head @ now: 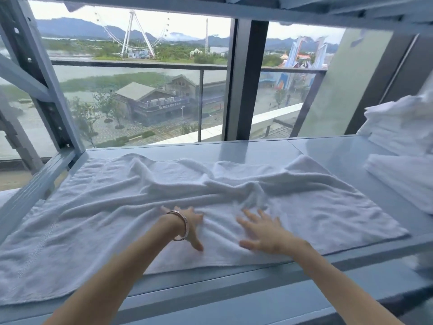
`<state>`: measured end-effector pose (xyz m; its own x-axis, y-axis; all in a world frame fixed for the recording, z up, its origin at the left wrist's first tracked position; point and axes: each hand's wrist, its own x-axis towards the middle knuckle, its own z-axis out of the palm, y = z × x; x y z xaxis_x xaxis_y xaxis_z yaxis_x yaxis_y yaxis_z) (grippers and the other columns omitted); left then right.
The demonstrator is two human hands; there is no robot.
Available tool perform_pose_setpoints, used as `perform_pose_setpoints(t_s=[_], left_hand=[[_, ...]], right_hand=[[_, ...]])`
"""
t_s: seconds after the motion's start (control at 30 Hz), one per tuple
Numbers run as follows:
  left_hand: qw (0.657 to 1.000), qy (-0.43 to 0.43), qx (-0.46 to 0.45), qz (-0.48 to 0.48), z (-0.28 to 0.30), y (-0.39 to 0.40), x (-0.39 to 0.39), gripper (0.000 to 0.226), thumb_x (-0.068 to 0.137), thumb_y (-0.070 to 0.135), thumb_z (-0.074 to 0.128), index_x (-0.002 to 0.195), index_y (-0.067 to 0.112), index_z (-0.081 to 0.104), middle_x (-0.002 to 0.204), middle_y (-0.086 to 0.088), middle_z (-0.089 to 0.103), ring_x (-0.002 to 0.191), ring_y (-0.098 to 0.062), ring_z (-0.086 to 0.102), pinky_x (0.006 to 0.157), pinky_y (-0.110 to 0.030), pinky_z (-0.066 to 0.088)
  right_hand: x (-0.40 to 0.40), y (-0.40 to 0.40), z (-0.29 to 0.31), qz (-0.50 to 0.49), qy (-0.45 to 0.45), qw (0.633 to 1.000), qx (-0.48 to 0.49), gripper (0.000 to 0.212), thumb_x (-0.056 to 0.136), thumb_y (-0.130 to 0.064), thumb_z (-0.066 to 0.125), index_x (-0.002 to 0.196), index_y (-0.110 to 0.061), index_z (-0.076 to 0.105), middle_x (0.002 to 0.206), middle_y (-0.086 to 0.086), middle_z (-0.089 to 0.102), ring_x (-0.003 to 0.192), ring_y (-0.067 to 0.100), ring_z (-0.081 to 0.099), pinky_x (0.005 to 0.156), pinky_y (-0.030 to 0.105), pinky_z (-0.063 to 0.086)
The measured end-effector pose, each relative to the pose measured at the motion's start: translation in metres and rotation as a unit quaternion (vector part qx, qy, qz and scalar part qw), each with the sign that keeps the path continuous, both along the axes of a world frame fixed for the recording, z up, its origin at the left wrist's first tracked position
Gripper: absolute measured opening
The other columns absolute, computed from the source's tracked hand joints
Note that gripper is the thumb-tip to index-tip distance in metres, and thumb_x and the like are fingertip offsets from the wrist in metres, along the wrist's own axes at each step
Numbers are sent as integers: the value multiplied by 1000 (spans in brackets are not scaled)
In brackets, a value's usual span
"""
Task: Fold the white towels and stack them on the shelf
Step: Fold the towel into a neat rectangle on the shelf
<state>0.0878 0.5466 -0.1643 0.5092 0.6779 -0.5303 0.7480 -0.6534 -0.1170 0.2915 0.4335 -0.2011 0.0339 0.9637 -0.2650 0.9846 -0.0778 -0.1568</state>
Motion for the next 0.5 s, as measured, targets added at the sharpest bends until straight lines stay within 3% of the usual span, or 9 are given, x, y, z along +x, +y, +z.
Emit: perform_pose_setpoints(t_s=[0.07, 0.13, 0.17, 0.23, 0.33, 0.4, 0.5], left_hand=[[992, -54, 100, -61, 8, -20, 38, 64, 86, 61, 47, 138, 25, 41, 155, -4, 18, 140, -32, 20, 107, -64, 17], [971, -169, 125, -114, 3, -37, 78, 57, 92, 54, 40, 142, 26, 34, 156, 0, 16, 143, -24, 15, 110, -58, 16], [962, -208, 112, -139, 0, -44, 96, 58, 93, 52, 39, 145, 27, 28, 157, 3, 12, 144, -23, 10, 111, -58, 15], [959, -210, 81, -173, -7, -54, 127, 61, 94, 51, 38, 147, 27, 19, 158, 6, 4, 145, -24, 2, 112, -59, 10], [963, -194, 46, -183, -19, -63, 158, 64, 94, 51, 37, 149, 28, 12, 158, 7, -2, 145, -25, -5, 111, -62, 6], [964, -182, 26, -190, -25, -65, 171, 67, 93, 54, 39, 149, 31, 9, 158, 9, -2, 145, -24, -6, 110, -64, 5], [971, -150, -7, -186, -27, -70, 183, 74, 88, 57, 46, 149, 33, 10, 157, 10, -2, 144, -25, -3, 110, -61, 14]], right_hand=[[19, -4, 12, -33, 55, 994, 85, 55, 94, -47, 46, 144, -30, 31, 156, -5, 15, 143, 20, 17, 115, 40, 20], [53, -13, 17, -99, 25, 985, 136, 51, 96, -46, 41, 143, -29, 32, 155, -6, 18, 141, 18, 21, 113, 40, 22], [73, -19, 15, -132, -18, 984, 116, 52, 96, -48, 37, 145, -32, 28, 156, -7, 13, 142, 19, 16, 113, 46, 19], [111, -41, 9, -195, -57, 979, 14, 55, 95, -55, 29, 146, -41, 14, 157, -13, -2, 145, 23, 2, 111, 56, 11], [147, -79, -3, -210, -56, 976, -35, 56, 94, -57, 27, 145, -47, 6, 156, -14, -9, 145, 25, -6, 113, 56, 10], [154, -97, 1, -183, -63, 980, -56, 57, 93, -54, 33, 145, -44, 10, 157, -10, -3, 145, 27, 2, 115, 51, 14], [166, -103, 20, -168, -72, 982, -51, 46, 94, -44, 40, 139, -33, 37, 149, -3, 31, 134, 24, 33, 107, 40, 32]])
